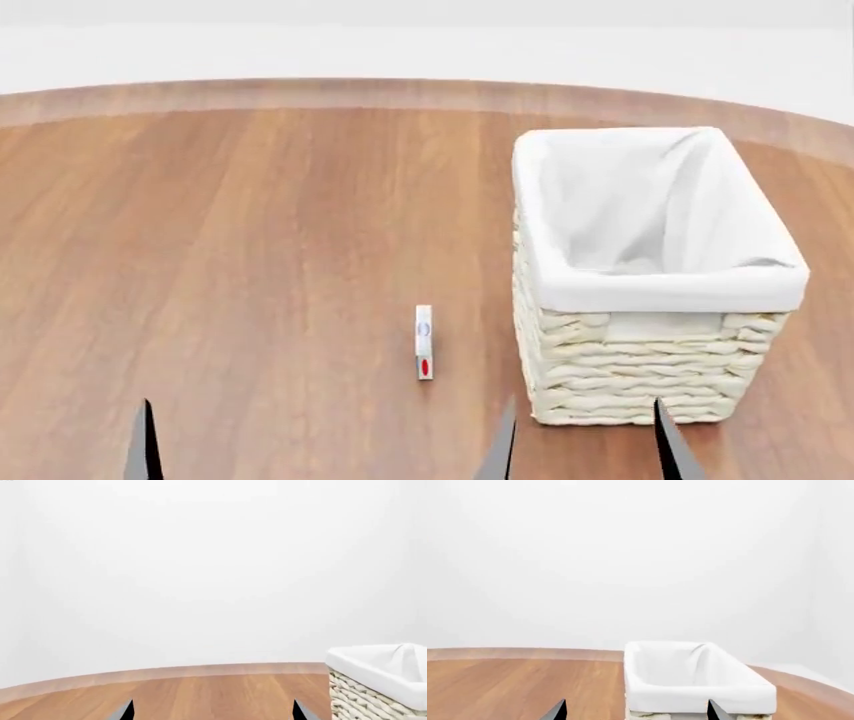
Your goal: Pick up the ketchup, and put it in the basket.
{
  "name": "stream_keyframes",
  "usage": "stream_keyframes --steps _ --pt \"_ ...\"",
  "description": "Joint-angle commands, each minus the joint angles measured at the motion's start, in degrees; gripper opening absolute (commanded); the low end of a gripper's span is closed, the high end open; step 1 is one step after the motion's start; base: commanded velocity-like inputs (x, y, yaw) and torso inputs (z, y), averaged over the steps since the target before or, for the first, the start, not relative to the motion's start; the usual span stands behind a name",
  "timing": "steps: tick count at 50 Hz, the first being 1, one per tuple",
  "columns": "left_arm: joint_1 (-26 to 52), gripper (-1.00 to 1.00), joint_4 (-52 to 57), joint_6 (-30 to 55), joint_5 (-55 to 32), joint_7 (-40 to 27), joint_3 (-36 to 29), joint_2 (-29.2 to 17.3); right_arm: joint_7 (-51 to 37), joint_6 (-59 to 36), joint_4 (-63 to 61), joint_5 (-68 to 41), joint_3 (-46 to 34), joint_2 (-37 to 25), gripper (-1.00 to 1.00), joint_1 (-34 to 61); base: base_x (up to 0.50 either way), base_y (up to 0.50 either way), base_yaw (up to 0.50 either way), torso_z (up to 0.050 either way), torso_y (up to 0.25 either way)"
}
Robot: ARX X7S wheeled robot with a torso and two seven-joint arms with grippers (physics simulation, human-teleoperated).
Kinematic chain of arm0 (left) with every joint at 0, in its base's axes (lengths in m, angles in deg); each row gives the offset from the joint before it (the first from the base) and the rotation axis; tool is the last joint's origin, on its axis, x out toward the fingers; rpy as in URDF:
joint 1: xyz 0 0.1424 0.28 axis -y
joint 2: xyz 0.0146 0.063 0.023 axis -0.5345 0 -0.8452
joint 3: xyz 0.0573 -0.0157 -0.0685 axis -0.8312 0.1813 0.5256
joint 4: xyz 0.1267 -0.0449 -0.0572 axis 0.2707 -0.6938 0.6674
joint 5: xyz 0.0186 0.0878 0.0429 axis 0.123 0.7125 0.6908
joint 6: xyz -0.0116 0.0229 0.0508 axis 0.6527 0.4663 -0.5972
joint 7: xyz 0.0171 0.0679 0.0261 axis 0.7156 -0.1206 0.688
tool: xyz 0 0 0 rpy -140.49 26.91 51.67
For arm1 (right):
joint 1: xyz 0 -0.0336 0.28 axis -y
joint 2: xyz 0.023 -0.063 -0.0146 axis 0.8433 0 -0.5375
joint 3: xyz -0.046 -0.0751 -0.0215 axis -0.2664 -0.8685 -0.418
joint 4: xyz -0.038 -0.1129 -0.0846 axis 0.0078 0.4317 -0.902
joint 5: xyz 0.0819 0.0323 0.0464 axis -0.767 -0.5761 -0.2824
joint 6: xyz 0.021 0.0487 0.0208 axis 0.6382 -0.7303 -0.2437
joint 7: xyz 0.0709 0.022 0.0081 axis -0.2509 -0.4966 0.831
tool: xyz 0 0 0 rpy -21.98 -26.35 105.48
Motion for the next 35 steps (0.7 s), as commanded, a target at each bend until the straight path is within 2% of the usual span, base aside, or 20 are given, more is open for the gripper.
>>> stream_keyframes --steps 1,16,35 --pt "0.04 1.00 -1.36 -1.09 0.55 -0.49 -0.74 -0.36 0.05 0.75 1.08 1.54 -2.06 -1.04 1.00 0.01 0.00 0.00 0.00 0.000 0.000" --pt "0.28 1.00 -2.50 -2.21 1.60 -1.34 -1.51 -0.87 0.23 0.56 1.86 -1.42 -1.64 -1.15 1.00 0.13 0.00 0.00 0.00 0.000 0.000" --pt "0.09 1.00 -3.02 -2.97 1.93 -1.88 -2.51 -1.58 -0.91 1.37 2.07 -1.25 -2.10 -1.63 1.00 0.08 0.00 0.00 0.50 0.000 0.000"
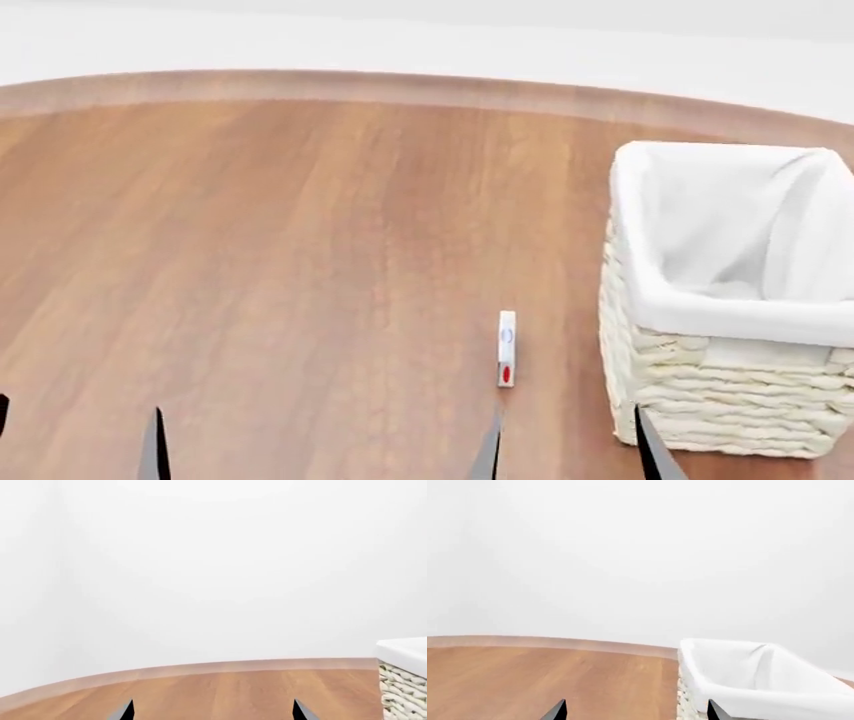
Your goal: Pick up the ketchup, and put it in the basket.
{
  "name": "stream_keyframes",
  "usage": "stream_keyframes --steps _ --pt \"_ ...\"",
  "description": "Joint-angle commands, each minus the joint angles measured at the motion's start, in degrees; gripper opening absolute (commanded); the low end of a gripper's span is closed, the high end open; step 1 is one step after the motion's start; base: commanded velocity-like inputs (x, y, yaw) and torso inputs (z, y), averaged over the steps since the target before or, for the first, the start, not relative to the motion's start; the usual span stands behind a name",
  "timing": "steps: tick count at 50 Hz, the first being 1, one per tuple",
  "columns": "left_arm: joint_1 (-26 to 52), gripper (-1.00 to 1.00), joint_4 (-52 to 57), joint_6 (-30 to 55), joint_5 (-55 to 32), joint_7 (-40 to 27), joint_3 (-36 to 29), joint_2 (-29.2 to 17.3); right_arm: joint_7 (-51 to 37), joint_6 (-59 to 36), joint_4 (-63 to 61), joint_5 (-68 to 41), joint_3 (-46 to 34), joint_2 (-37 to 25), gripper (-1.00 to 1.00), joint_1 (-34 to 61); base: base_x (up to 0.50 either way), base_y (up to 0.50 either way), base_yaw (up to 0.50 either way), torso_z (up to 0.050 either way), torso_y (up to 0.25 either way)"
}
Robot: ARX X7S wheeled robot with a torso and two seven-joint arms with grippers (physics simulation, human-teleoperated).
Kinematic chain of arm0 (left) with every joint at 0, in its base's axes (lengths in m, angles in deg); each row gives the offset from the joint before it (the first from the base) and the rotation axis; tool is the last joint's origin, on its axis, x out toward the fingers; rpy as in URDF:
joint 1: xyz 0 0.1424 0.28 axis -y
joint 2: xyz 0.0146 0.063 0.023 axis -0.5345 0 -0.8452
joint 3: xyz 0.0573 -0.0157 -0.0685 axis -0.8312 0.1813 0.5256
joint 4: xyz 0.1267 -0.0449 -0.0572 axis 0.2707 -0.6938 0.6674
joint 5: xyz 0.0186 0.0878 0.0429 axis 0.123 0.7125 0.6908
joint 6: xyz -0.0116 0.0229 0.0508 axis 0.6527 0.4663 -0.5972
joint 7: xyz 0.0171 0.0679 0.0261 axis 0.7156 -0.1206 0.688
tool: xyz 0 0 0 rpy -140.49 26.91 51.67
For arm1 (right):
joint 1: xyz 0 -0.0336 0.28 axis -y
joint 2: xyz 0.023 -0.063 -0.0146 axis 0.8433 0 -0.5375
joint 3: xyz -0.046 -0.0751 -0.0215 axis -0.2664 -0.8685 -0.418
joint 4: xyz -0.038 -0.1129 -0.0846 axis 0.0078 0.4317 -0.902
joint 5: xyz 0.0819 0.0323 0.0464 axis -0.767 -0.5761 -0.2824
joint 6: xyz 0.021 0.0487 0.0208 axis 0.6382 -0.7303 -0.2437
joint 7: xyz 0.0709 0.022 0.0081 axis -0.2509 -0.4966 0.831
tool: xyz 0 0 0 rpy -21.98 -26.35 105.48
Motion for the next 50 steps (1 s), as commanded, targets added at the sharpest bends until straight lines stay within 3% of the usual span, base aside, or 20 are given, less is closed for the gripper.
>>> stream_keyframes --steps 1,17,28,33,34,35,36,43,50 --pt "0.04 1.00 -0.38 -0.23 0.21 -0.31 -0.61 -0.42 -0.50 0.47 0.08 -0.34 -0.18 -0.26 1.00 0.01 0.00 0.00 0.50 0.000 0.000" --pt "0.39 1.00 -1.31 -0.23 -0.60 -0.57 -0.96 -0.88 -1.22 1.94 0.55 -1.74 -0.37 -1.02 1.00 0.14 0.00 0.00 0.50 0.000 0.000" --pt "-1.61 1.00 -0.02 0.52 -5.96 1.58 -0.39 -2.58 -1.92 2.69 0.82 -2.79 -0.57 -1.46 1.00 -0.17 0.00 0.00 0.00 0.000 0.000" --pt "-11.85 1.00 1.06 -4.02 -5.44 -0.01 1.59 -3.89 -2.09 3.00 1.40 -3.02 -0.91 -1.68 1.00 -0.18 0.00 0.00 0.00 0.000 0.000" --pt "-20.45 1.00 -3.73 -9.91 -14.04 -6.11 10.19 1.35 -1.61 3.86 2.52 -3.15 -1.77 -1.40 1.00 -0.63 0.00 0.00 0.00 0.000 0.000" --pt "-29.04 1.00 -3.48 -10.05 -17.59 -6.19 15.04 1.24 -1.67 3.88 2.51 -3.18 -1.84 -1.45 1.00 -0.66 0.00 0.00 0.00 0.000 0.000" --pt "-31.56 1.00 -3.31 -9.99 -17.71 -6.37 15.20 1.18 -1.75 3.95 2.52 -3.17 -1.89 -1.51 1.00 -0.69 0.00 0.00 0.00 0.000 0.000" --pt "-32.62 1.00 -2.73 -9.14 -19.07 -8.20 17.99 0.31 -2.07 4.19 2.85 -3.64 -2.15 -1.81 1.00 -0.69 0.00 0.00 0.00 0.000 0.000" --pt "-33.25 1.00 -3.61 -5.83 -26.10 -10.17 21.03 0.30 -2.44 4.35 2.65 -3.88 -2.45 -2.06 1.00 -0.93 0.00 0.00 0.00 0.000 0.000"
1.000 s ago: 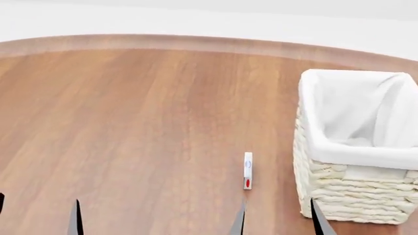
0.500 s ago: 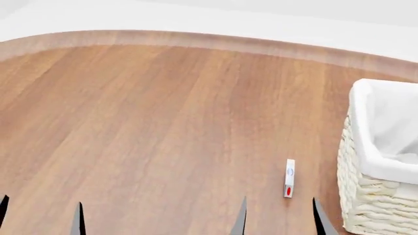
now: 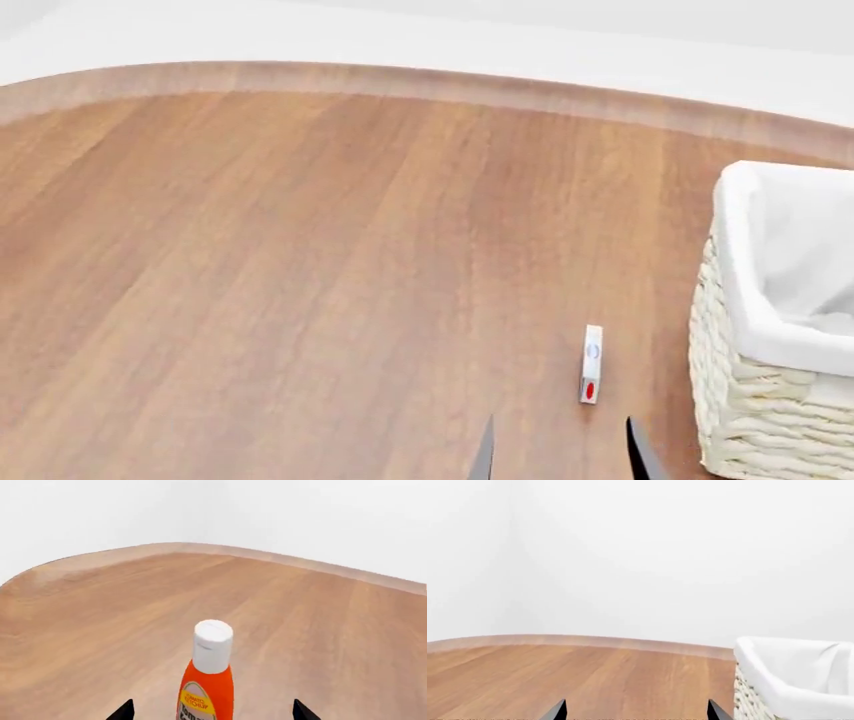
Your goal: Pick up the ketchup, and put it in the basket.
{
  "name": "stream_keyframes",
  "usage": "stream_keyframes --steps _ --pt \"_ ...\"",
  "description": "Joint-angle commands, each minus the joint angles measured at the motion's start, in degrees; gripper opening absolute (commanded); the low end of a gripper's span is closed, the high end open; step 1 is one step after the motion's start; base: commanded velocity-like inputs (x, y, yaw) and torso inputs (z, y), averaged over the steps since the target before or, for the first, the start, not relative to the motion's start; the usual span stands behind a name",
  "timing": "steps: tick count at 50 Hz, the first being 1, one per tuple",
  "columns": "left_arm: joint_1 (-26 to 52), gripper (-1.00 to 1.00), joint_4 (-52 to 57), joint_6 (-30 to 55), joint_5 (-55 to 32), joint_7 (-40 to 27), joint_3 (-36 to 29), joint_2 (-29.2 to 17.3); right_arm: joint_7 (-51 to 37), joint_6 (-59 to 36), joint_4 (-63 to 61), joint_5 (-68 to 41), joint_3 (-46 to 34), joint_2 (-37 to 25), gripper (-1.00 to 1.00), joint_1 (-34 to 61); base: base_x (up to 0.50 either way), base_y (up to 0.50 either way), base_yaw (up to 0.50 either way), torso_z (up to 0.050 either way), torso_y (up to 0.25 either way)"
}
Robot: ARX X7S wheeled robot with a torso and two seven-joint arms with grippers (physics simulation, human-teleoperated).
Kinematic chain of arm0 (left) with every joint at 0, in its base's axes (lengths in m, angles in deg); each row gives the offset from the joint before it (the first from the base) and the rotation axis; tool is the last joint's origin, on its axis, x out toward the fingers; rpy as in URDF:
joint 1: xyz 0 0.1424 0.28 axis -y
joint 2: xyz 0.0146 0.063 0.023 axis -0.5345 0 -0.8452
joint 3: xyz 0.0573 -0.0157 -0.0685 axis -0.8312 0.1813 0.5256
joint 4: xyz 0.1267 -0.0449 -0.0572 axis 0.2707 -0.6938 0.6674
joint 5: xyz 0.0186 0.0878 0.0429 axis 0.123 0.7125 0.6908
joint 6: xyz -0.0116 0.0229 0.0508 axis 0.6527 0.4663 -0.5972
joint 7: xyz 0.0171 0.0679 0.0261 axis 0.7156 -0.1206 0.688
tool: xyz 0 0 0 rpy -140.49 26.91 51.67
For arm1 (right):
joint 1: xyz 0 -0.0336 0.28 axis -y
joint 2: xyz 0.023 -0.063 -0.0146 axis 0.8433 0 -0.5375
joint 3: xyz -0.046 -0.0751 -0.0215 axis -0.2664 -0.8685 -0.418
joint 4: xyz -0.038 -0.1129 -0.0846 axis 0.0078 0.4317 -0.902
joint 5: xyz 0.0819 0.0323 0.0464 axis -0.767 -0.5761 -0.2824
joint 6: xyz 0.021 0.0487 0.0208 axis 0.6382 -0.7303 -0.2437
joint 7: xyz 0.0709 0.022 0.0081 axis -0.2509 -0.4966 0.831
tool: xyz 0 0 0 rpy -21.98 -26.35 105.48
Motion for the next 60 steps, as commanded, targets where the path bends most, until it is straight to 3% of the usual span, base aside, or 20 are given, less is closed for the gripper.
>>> stream_keyframes --steps 1,10,26,38,49,60 --pt "-6.50 1.00 -1.16 1.07 -8.99 -3.53 6.57 0.30 -0.45 0.57 0.40 -0.59 -0.66 -0.39 1.00 -0.27 0.00 0.00 0.00 0.000 0.000" --pt "-3.73 1.00 -1.72 6.07 -11.99 -4.80 7.05 -2.39 -0.88 0.86 0.71 -1.08 -0.87 -0.74 1.00 -0.20 0.00 0.00 0.00 0.000 0.000" --pt "1.52 1.00 -8.82 5.52 -1.71 -1.06 3.01 -8.09 -1.39 1.00 1.19 -1.75 -1.61 -1.26 1.00 0.16 0.00 0.00 0.00 0.000 0.000" --pt "6.21 1.00 -20.47 -0.55 5.03 4.28 -1.82 -9.68 -1.76 0.85 1.18 -2.31 -1.99 -1.66 1.00 0.44 0.00 0.00 0.00 0.000 0.000" --pt "9.14 1.00 -30.72 -9.87 0.02 15.55 -3.98 -9.47 -1.84 0.84 1.63 -2.89 -2.36 -1.83 1.00 0.89 0.00 0.00 0.00 0.000 0.000" --pt "12.53 1.00 -36.36 -15.50 2.35 16.72 -3.88 -8.91 -1.80 1.02 2.17 -3.32 -2.81 -1.99 1.00 1.09 0.00 0.00 0.00 0.000 0.000"
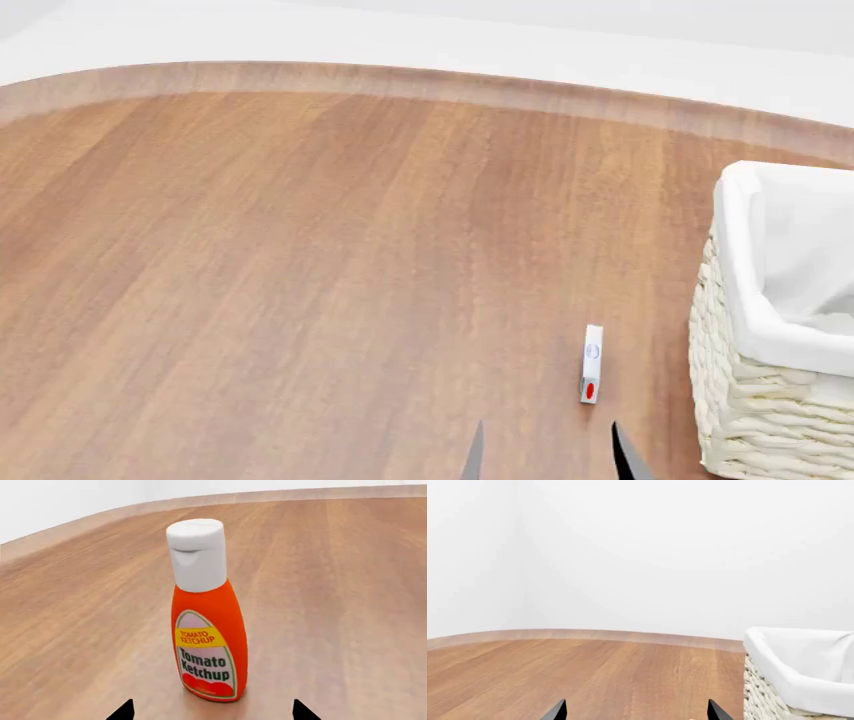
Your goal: Pick up the ketchup, and put it in the basket.
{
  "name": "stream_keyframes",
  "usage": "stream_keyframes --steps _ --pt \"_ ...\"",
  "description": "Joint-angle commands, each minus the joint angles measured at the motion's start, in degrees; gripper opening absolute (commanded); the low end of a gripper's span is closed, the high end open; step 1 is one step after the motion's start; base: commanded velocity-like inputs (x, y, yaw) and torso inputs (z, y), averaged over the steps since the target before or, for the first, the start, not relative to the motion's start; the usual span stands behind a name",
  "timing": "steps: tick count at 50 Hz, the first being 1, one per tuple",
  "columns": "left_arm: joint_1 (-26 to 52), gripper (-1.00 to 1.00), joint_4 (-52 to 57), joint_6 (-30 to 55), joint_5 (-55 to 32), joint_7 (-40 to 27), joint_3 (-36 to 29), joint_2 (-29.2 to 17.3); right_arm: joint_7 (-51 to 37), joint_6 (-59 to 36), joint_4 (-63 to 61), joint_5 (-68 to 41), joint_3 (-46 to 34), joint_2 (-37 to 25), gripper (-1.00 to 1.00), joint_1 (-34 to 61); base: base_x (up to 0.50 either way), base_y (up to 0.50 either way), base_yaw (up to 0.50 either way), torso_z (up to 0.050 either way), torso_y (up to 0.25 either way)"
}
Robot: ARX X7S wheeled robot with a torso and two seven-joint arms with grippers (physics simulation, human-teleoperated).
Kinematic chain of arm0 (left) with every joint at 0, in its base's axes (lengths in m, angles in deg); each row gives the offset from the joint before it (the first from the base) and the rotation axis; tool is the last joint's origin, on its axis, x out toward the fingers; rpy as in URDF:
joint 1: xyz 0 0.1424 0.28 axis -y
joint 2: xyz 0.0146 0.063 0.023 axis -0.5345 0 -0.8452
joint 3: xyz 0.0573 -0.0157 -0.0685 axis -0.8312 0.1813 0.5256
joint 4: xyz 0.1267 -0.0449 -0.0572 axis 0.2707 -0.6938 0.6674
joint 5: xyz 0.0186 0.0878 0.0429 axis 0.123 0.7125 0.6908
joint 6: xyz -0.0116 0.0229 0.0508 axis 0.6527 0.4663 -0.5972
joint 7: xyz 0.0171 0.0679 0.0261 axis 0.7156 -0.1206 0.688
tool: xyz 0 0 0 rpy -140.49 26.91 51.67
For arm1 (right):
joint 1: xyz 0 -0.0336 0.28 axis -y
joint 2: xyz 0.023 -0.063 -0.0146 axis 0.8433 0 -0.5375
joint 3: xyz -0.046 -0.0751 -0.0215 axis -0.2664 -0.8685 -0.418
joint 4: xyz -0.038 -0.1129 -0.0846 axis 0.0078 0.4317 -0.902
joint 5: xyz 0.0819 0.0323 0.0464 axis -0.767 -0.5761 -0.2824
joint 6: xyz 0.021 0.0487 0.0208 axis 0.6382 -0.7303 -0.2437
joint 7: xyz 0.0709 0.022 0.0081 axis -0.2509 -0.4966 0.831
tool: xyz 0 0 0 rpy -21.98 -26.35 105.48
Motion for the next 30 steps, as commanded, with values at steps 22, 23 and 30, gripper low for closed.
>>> stream_keyframes --steps 22,23,30 --pt "9.29 1.00 -12.38 -8.77 2.68 3.05 -0.49 0.63 -0.24 0.31 0.93 -1.13 -0.95 -0.51 1.00 0.59 0.00 0.00 0.00 0.000 0.000" --pt "9.65 1.00 -12.73 -8.92 2.02 3.61 -0.48 0.68 -0.28 0.33 0.93 -1.10 -0.99 -0.51 1.00 0.60 0.00 0.00 0.00 0.000 0.000" --pt "12.79 1.00 -17.09 -11.11 1.41 4.93 -0.54 1.53 -0.42 0.29 0.73 -1.41 -0.94 -0.77 1.00 0.68 0.00 0.00 0.00 0.000 0.000"
